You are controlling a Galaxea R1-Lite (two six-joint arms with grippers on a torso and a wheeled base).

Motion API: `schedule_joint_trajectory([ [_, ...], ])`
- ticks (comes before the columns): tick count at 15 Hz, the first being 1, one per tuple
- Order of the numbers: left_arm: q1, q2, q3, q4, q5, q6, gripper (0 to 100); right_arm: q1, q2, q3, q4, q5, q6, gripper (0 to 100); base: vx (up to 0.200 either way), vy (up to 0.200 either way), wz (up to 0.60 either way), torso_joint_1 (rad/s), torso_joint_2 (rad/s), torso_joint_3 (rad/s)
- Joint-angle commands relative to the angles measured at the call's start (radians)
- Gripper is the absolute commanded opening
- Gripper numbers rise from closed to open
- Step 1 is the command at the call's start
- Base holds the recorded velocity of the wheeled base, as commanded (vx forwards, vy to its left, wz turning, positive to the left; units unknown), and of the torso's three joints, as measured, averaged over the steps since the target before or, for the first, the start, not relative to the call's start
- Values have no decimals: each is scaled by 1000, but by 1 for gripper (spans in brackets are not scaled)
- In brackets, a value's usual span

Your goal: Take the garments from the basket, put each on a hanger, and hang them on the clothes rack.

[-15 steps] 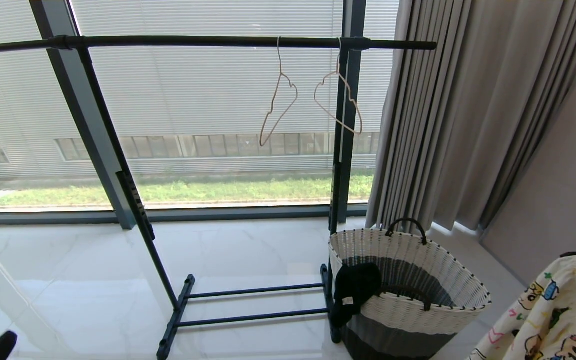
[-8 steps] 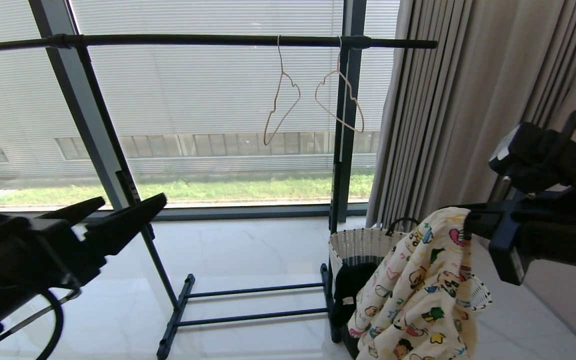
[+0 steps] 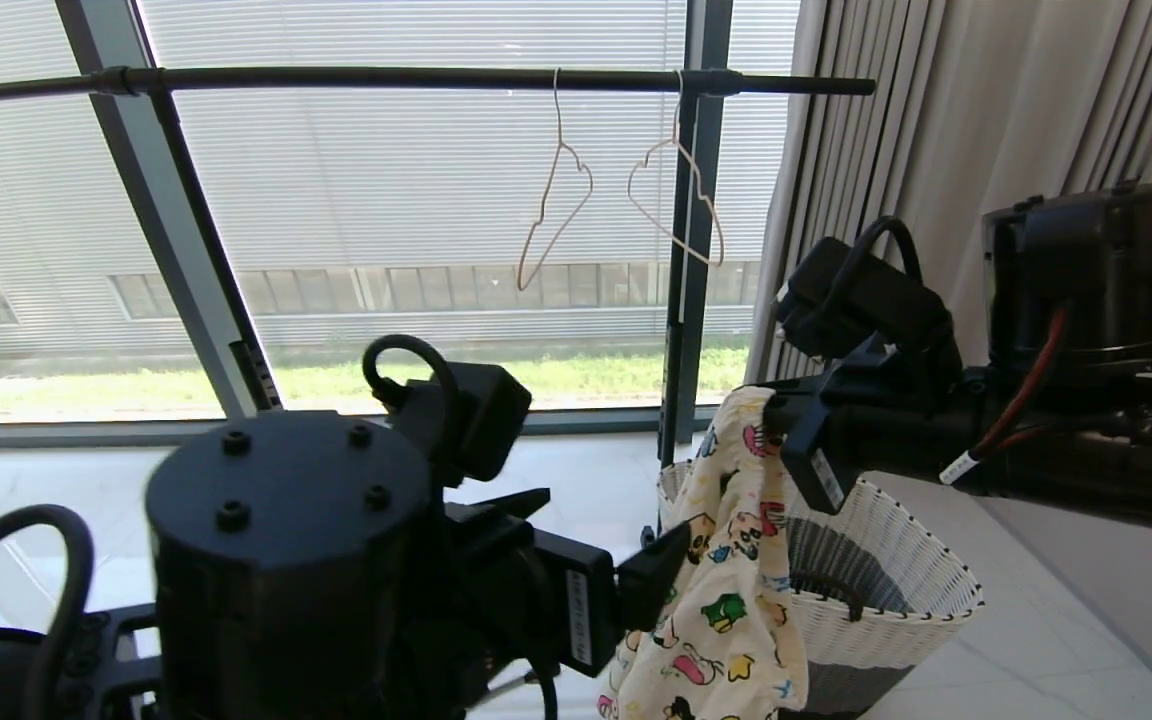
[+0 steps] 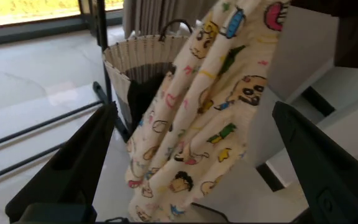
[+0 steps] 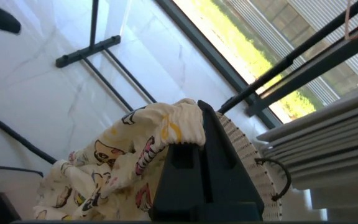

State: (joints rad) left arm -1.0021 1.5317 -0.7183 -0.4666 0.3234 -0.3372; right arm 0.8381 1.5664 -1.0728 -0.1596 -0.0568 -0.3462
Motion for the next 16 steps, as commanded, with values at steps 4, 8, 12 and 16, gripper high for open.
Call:
schedule_joint_trajectory([
  [4,-110,165,-43,0,36,-72,100,67,15,-6,-6,-1,-1,0,0,0,0,0,0,0],
  [8,-73,263,-84,0,77,-85,100,102,-3,-9,-6,-6,-2,0,0,0,0,0,0,0],
  [12,-33,314,-89,2,97,-106,100,121,-3,-9,-6,-29,-2,0,0,0,0,0,0,0],
  [16,11,331,-52,91,154,-121,100,118,-16,-7,-6,-48,-2,0,0,0,0,0,0,0],
])
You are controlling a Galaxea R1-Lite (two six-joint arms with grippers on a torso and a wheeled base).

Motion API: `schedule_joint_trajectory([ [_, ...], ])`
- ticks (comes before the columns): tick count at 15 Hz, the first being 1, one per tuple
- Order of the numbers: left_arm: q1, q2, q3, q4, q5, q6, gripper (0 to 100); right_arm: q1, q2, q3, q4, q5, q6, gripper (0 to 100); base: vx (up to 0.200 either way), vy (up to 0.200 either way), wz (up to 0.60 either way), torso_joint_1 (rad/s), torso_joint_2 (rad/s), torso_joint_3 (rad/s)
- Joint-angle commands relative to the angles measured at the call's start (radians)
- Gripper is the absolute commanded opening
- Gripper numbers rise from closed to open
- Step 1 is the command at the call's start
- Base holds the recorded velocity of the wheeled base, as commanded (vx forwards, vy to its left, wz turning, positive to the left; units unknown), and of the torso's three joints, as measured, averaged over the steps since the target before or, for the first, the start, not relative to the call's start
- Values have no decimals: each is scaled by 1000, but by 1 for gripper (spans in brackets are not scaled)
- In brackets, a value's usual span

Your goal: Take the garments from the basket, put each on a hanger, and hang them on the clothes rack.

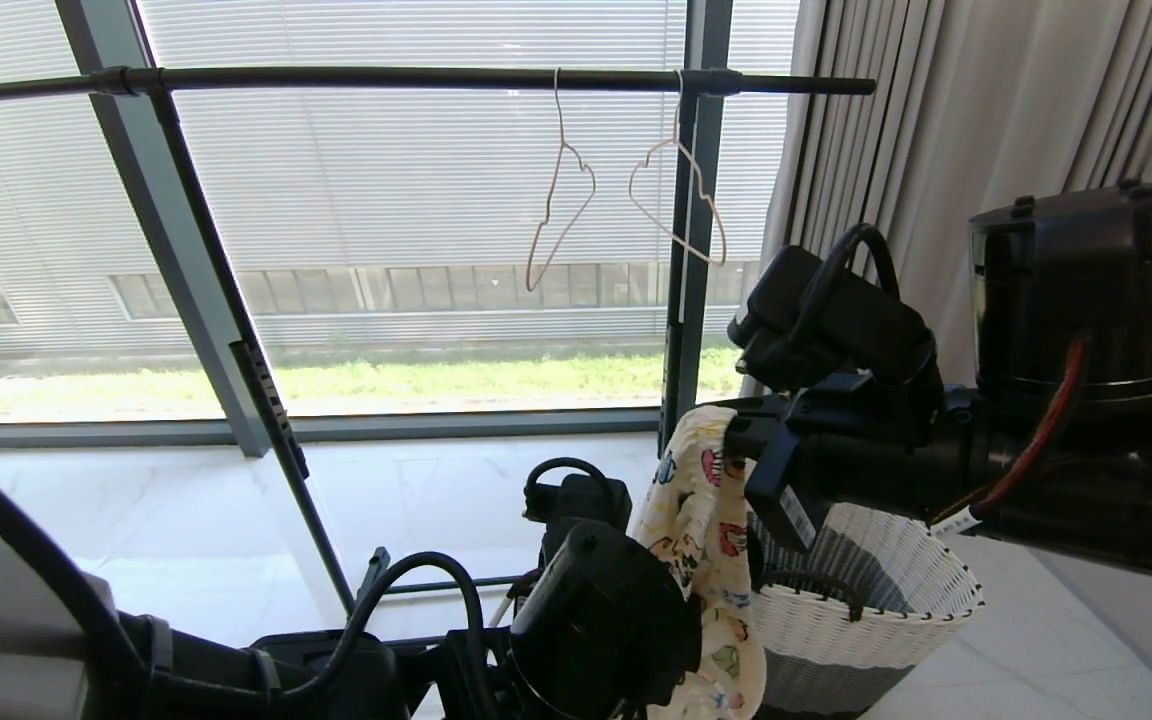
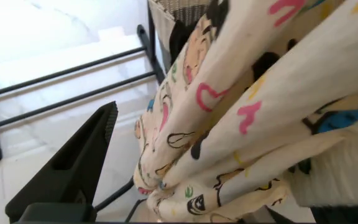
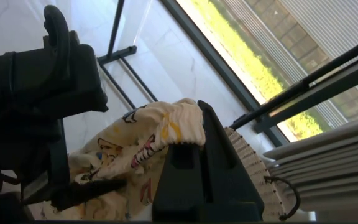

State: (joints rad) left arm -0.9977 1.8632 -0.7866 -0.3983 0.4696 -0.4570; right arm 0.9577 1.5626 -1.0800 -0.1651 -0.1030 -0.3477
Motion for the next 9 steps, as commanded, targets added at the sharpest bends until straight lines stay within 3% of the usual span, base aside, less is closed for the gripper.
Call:
schedule_joint_trajectory([
  [1,7,-16,32,62,15,-2,100,-5,-18,3,1,-6,-1,0,0,0,0,0,0,0],
  [4,7,-55,75,176,34,-3,100,-28,-32,8,4,-11,1,0,0,0,0,0,0,0],
  [9,4,-72,150,188,100,-6,100,-126,-78,25,7,-12,1,0,0,0,0,0,0,0],
])
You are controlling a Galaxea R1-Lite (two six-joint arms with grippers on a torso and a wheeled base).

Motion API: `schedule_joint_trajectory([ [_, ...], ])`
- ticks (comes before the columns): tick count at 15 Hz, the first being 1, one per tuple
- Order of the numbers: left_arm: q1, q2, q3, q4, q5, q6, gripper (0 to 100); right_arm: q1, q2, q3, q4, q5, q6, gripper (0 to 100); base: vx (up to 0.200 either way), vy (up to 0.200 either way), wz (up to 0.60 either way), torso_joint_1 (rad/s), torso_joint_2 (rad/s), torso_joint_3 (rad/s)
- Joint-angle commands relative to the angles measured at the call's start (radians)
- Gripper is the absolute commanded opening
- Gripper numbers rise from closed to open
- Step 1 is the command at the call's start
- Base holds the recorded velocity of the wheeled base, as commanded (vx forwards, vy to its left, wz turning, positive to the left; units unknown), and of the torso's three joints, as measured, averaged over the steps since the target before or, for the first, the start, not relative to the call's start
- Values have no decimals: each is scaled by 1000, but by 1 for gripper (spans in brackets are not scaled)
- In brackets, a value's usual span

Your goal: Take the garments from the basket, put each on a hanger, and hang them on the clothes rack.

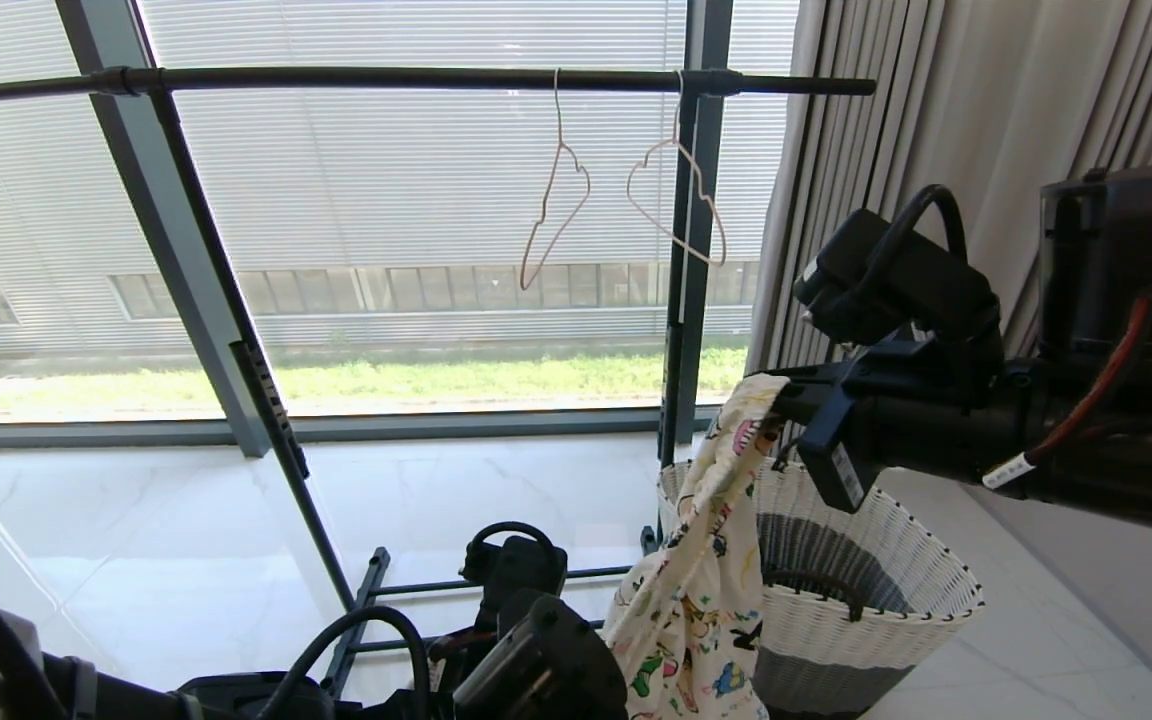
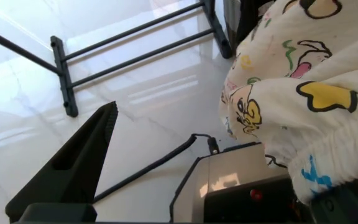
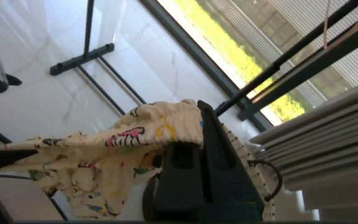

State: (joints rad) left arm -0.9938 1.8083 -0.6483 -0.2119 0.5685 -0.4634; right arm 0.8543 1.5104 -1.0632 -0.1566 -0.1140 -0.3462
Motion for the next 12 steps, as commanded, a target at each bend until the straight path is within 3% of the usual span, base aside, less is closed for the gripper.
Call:
schedule_joint_trajectory([
  [1,-2,-27,16,2,13,0,100,-46,-41,31,-1,-1,-1,0,0,0,0,0,0,0],
  [2,-3,-32,16,2,31,0,100,-54,-55,52,-1,-1,-1,0,0,0,0,0,0,0],
  [3,-8,-35,15,0,47,-1,0,-55,-68,77,-1,-1,-1,0,0,0,0,0,0,0],
  [9,-60,-107,13,-44,68,8,0,-57,-125,181,-1,-1,-1,0,0,0,0,0,0,0],
  [11,-25,-196,-30,-37,42,60,0,-73,-165,227,-1,-1,-1,0,0,0,0,0,0,0],
  [12,9,-244,-68,-11,-22,115,0,-78,-190,238,11,-1,-1,0,0,0,0,0,0,0],
])
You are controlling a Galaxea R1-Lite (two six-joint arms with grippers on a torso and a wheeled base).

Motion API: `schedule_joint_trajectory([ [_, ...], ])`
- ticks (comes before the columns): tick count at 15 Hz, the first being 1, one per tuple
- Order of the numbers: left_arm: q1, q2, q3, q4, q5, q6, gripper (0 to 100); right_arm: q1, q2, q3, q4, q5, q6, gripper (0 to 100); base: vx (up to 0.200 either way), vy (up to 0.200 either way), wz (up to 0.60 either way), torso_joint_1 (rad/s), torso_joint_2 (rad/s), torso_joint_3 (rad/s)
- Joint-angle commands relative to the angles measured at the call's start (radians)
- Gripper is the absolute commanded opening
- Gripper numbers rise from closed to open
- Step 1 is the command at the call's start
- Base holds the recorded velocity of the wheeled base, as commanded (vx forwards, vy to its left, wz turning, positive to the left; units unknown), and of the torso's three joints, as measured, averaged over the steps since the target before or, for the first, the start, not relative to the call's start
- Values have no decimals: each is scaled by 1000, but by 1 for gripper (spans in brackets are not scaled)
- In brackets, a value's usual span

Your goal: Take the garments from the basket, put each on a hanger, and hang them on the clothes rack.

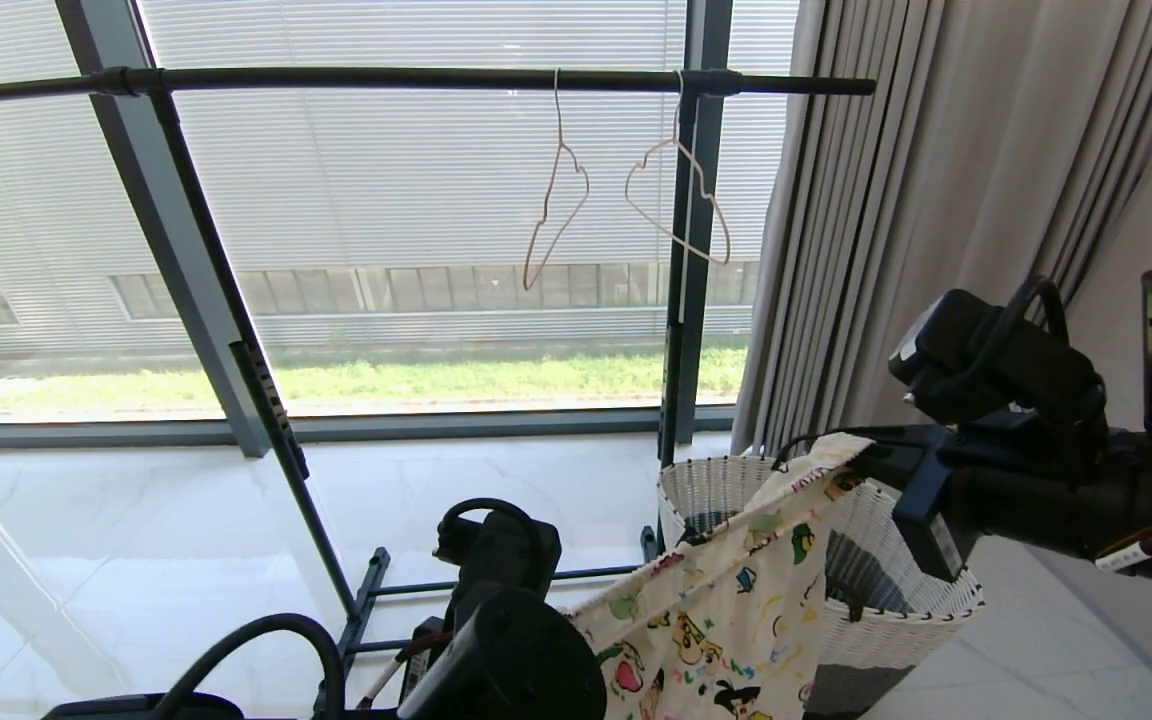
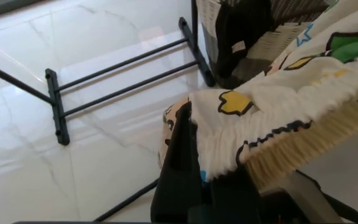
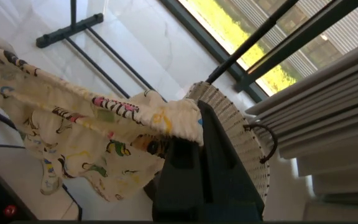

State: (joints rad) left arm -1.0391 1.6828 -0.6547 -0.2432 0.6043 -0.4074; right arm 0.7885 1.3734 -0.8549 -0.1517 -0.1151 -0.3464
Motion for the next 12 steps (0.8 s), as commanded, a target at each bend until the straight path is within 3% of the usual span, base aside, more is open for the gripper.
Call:
schedule_joint_trajectory([
  [1,103,-184,-117,81,-158,156,0,-26,-73,23,54,3,0,0,0,0,0,0,0,0],
  [3,200,-242,-273,234,-313,308,0,-41,-86,-30,110,6,27,0,0,0,0,0,0,0],
  [5,240,-221,-490,351,-328,354,0,-41,-83,-130,164,8,50,0,0,0,0,0,0,0],
  [6,240,-212,-543,387,-328,354,0,-41,-83,-159,185,8,50,0,0,0,0,0,0,0],
  [7,238,-196,-651,482,-330,354,0,-41,-82,-230,238,9,52,0,0,0,0,0,0,0],
  [9,238,-184,-689,509,-330,361,0,-41,-83,-294,287,9,50,0,0,0,0,0,0,0],
  [11,235,-193,-675,509,-328,414,0,-41,-91,-312,304,9,50,0,0,0,0,0,0,0],
  [12,234,-206,-663,509,-330,475,0,-41,-102,-311,308,8,50,0,0,0,0,0,0,0],
])
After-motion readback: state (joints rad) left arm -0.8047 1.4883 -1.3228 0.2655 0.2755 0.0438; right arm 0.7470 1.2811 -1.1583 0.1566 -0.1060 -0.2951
